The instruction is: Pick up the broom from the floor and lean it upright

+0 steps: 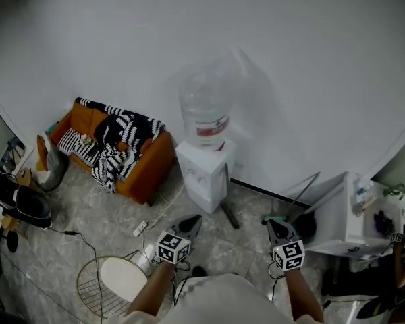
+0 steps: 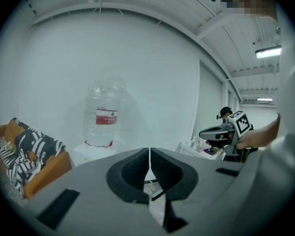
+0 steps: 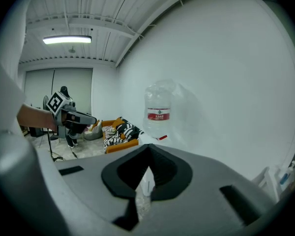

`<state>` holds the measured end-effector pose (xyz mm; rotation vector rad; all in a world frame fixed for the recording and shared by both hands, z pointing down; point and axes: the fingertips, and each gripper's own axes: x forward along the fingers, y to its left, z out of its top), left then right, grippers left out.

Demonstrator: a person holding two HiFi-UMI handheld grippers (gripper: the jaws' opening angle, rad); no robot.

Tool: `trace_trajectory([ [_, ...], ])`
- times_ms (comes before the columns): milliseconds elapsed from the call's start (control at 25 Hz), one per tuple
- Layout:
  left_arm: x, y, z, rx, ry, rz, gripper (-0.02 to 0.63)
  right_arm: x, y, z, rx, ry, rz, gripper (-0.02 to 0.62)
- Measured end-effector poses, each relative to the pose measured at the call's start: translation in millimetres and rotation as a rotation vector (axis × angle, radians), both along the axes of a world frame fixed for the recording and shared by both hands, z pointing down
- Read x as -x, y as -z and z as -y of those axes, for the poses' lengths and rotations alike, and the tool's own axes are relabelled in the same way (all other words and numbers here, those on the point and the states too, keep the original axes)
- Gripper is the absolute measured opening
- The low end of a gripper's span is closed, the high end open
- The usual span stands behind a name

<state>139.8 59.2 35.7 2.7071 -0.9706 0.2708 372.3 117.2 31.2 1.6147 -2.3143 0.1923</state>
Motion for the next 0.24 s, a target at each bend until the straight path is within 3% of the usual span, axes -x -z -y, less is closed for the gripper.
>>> trace_trajectory([
  [240, -7.4, 0.0, -8.4, 0.003, 0.005, 0.000, 0.012, -6.6, -1.1, -5.9, 0.002, 0.012, -0.012, -0.002],
])
